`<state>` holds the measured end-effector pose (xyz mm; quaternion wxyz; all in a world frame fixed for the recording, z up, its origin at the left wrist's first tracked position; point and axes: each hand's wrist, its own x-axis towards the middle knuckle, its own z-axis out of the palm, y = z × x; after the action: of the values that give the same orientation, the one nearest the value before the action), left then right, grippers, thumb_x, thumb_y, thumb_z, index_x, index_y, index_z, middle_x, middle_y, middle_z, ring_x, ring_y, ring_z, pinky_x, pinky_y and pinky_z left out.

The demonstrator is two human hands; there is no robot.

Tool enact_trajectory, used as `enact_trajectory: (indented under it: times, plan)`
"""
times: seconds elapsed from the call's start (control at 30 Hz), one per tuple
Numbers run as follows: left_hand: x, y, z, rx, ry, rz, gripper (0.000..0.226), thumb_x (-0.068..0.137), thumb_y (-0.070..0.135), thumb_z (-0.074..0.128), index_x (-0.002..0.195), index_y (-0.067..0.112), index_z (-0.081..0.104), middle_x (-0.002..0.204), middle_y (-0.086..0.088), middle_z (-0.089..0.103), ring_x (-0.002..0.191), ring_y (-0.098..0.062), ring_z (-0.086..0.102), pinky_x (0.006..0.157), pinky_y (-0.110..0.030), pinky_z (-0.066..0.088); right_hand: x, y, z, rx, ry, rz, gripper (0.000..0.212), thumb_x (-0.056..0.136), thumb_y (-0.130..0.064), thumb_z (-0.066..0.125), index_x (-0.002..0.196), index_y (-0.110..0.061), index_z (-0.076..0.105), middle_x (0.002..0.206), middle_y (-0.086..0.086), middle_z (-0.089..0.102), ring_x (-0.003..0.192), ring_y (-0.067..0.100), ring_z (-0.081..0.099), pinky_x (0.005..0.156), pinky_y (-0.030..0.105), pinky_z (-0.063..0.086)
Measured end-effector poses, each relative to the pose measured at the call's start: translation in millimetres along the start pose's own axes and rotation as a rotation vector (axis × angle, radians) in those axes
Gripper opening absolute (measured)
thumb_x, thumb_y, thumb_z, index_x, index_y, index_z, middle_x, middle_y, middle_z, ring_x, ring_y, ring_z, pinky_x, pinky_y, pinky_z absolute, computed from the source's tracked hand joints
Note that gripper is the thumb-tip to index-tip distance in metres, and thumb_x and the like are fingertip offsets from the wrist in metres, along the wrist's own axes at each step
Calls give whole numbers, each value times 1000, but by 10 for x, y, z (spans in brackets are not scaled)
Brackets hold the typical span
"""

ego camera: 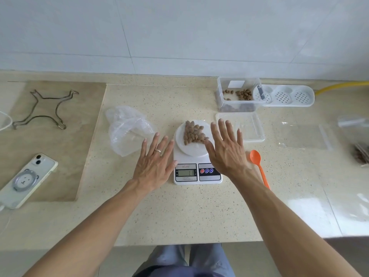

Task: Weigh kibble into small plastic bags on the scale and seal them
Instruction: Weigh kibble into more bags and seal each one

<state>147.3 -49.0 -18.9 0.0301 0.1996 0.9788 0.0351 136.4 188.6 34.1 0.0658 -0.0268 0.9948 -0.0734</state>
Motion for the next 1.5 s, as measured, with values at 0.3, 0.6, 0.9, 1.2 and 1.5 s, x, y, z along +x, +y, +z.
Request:
enact_trajectory:
  times: [0.3,0.6,0.9,1.2,1.5]
  plan:
    - [97,7,-4,-6,-4,25,70,96,56,7,152,14,8,161,-11,10,149,-30,-5,119,-53,-1,20,47,-22,48,19,62,63,104,-49,19,158,-19,6,166,7,-2,152,24,-8,120,46,-9]
    - [702,282,-169,-38,28,143,71,96,54,15,153,13,17,160,-12,18,149,-32,3,118,-55,4,-93,506,-98,241,85,306,59,103,-42,35,154,-16,22,161,11,25,150,28,17,118,46,19]
    - [1629,871,-355,-143,-88,196,56,100,43,36,148,15,27,152,-11,34,147,-27,15,118,-52,5,-136,756,-39,783,-5,644,47,97,-34,54,138,-13,49,123,9,65,113,25,60,98,42,49]
    - [1909,968,-407,-414,-295,108,54,100,40,39,147,15,32,131,-9,57,123,-29,51,103,-47,38,-32,750,8,1215,-6,733,29,88,-8,68,116,-11,61,87,7,73,73,13,68,61,23,51]
    - [1783,737,-898,-830,-60,51,25,98,38,49,91,16,59,77,7,53,70,-10,50,64,-28,41,135,544,-402,1403,118,561,8,91,-14,69,90,-7,71,81,5,72,73,15,64,71,29,54]
